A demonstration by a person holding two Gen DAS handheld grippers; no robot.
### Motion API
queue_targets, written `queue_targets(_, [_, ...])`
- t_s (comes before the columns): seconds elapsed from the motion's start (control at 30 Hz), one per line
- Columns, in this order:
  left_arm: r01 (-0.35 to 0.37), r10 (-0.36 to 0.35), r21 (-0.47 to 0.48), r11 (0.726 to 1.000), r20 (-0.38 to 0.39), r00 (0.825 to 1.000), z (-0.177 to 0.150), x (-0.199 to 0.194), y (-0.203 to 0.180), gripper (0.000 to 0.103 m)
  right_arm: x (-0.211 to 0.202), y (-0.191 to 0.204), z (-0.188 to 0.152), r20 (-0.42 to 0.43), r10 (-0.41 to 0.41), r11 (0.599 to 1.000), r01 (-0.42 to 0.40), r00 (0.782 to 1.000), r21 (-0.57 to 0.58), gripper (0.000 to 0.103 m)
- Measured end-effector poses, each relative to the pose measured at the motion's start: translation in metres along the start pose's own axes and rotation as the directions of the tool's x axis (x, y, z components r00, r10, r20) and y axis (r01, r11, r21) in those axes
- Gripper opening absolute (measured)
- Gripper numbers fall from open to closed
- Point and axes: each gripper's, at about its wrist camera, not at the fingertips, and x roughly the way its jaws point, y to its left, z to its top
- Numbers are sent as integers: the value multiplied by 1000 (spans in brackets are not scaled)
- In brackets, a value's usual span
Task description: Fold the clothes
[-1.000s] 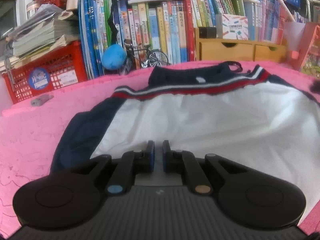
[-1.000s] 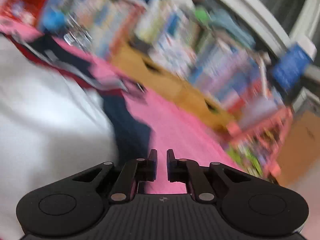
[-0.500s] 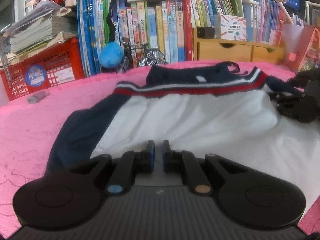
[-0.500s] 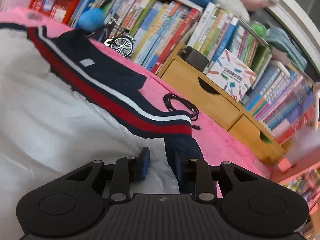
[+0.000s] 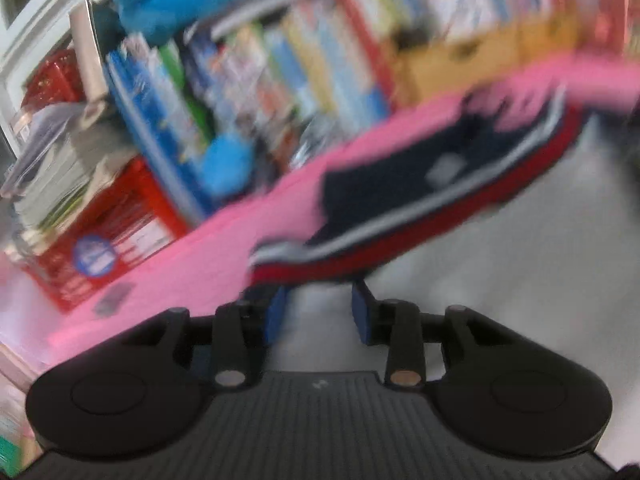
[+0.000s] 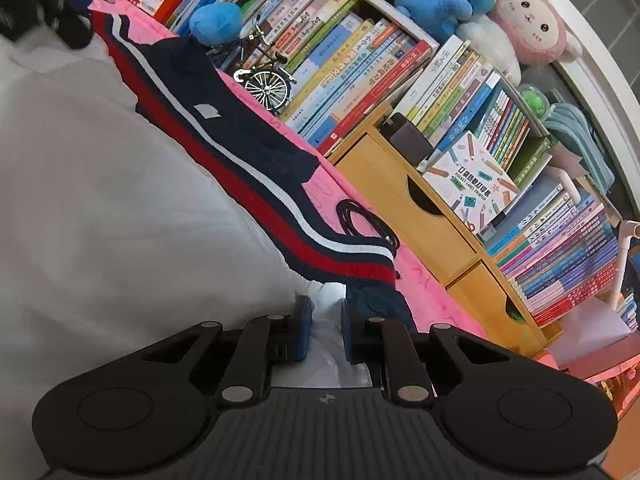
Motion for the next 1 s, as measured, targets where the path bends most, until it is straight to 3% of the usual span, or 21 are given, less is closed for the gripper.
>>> queue_targets(0.1, [-4, 3, 31, 1000, 39, 999, -20, 8, 14, 39, -1, -1, 0, 15, 24, 1000, -24, 1000, -1, 19])
queue_targets(0.3, [-37, 35, 65, 997, 43, 998, -20, 8, 8, 38, -2, -1, 2, 11, 13, 1000, -12, 1000, -8, 21])
queue_targets(0.4, [-32, 29, 60, 998, 40, 999, -19, 8, 10, 38, -8, -20, -1, 41, 56, 993, -60, 998, 101, 39])
queue_targets(0.43, [-31, 29, 60, 998, 40, 999, -19, 8, 10, 38, -9, -36, -4, 48, 101, 975, -108, 994, 193, 42])
queue_targets(0.5, [-33, 30, 60, 998, 40, 999, -19, 8, 10, 38, -1, -72, -15, 26, 168, 901, -165, 985, 402, 42])
queue_targets(0.53, [-36, 33, 64, 997, 41, 999, -19, 8, 9, 38, 7, -90, -23, 3, 193, 853, -169, 981, 494, 42])
queue_targets(0.57, [-38, 36, 68, 997, 41, 999, -19, 8, 8, 38, 11, -101, -28, -10, 204, 820, -165, 979, 548, 50])
queue_targets(0.6, [-41, 38, 73, 996, 42, 998, -18, 8, 8, 38, 10, -108, -28, -29, 181, 807, -132, 983, 576, 48])
queue_targets(0.67, [-49, 45, 84, 995, 44, 998, -19, 8, 6, 37, -4, -105, -17, -34, 81, 846, -51, 996, 531, 40])
queue_targets(0.73, [-55, 51, 93, 994, 46, 998, -19, 8, 5, 37, -25, -96, -2, 62, 80, 861, -101, 995, 499, 38])
queue_targets(0.8, [-56, 52, 96, 994, 47, 998, -19, 8, 5, 37, -42, -85, 16, 161, 163, 844, -222, 973, 489, 38])
queue_targets(0.87, [-57, 53, 96, 994, 47, 998, -18, 8, 5, 37, -44, -73, 33, 206, 259, 808, -328, 944, 489, 38])
queue_targets(0.93, [-58, 54, 96, 994, 47, 997, -18, 8, 4, 37, -35, -61, 43, 206, 320, 793, -381, 925, 475, 38])
queue_targets(1.0, [-54, 50, 90, 994, 46, 998, -18, 8, 5, 37, -18, -53, 43, 157, 346, 806, -379, 925, 455, 38])
